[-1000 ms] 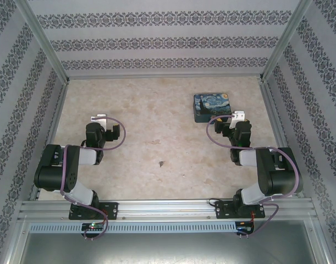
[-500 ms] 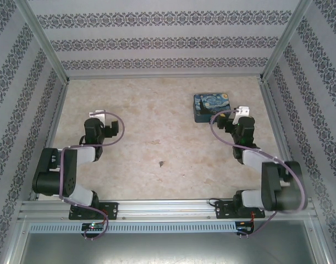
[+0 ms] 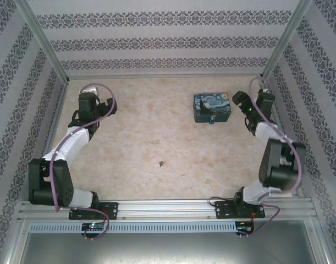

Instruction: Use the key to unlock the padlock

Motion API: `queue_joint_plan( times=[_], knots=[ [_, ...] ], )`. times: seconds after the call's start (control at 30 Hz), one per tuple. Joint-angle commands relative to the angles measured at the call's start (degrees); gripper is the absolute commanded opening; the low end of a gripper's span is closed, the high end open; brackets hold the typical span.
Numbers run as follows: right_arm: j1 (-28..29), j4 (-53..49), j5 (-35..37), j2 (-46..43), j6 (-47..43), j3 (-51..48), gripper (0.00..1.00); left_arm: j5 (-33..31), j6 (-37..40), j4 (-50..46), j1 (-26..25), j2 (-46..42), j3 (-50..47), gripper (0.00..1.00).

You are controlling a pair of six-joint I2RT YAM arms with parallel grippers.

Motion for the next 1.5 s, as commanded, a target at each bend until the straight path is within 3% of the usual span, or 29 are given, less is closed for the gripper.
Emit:
queue_joint_plan(
  times=[0.0,0.17,0.43,0.97,1.3,1.47],
  knots=[
    [-1.42,-4.86,-12.43,7.11,8.49,7.41,0.84,5.71,-7.02,-10.76,-1.57,0.88,3.99,1.0],
    [-0.95,-9.7,-14.03,15.67,9.71,16.77,0.83,8.65,-8.89,-12.45,-4.38,1.83,6.02,1.0],
    [3.27,-17.52,-12.64,20.9,5.26,23.53,0.8,9.66,-10.47,-11.92,-8.06,5.51,7.45,0.99],
    [18.61,-17.66,-11.02,17.28,2.73,17.52,0.58,7.8,-13.13,-10.49,-16.38,14.58,13.28,1.0],
    [34.17,-15.48,-5.34,11.64,5.96,11.53,0.66,10.54,-17.79,-4.84,-17.62,14.09,6.83,1.0],
    [37.26,-13.85,-0.9,8.2,8.12,7.1,0.75,12.32,-20.58,-1.41,-17.85,12.77,2.9,1.0]
  ],
)
